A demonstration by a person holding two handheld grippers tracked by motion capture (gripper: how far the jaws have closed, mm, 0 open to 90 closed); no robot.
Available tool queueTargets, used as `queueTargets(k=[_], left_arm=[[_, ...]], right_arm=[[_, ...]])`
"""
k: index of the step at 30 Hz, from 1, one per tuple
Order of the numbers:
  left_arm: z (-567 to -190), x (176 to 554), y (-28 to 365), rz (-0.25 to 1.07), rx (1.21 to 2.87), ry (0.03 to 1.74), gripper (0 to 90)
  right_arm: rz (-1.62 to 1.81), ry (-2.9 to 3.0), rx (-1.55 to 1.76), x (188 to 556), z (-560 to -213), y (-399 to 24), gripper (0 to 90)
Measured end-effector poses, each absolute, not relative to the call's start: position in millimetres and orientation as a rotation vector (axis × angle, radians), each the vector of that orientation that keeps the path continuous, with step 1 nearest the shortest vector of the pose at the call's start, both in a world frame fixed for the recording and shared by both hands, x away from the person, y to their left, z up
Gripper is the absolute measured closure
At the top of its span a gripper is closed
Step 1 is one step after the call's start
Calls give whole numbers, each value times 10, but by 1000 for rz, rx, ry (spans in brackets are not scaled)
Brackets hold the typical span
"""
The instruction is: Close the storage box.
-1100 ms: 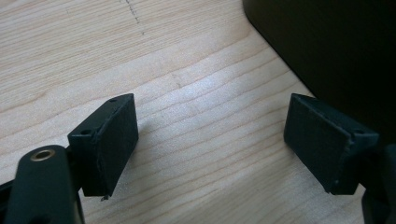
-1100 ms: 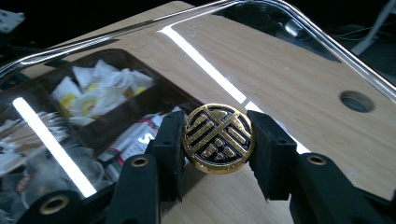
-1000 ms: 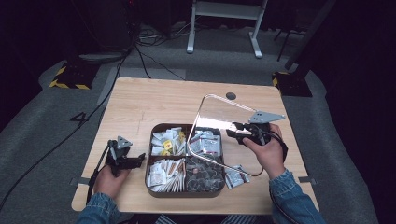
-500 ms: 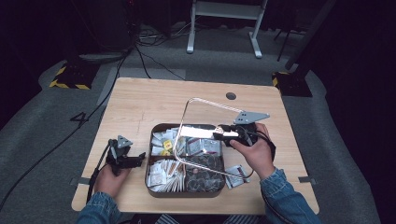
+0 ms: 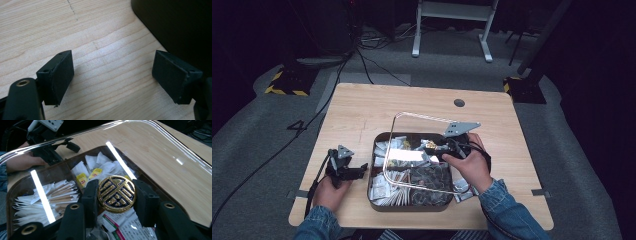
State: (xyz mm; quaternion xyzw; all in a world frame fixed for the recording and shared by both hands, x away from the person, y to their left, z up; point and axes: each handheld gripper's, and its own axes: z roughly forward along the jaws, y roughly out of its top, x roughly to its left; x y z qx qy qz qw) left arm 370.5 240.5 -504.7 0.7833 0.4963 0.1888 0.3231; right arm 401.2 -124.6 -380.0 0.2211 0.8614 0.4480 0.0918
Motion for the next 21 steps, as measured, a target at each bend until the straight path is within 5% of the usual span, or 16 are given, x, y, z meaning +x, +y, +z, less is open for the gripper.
queueTargets(k=[21], left_arm=[[-5046,3705,2405,495,2056,1303,181]], right_arm=[[1239,2709,587,4019,-4140,-818,586]])
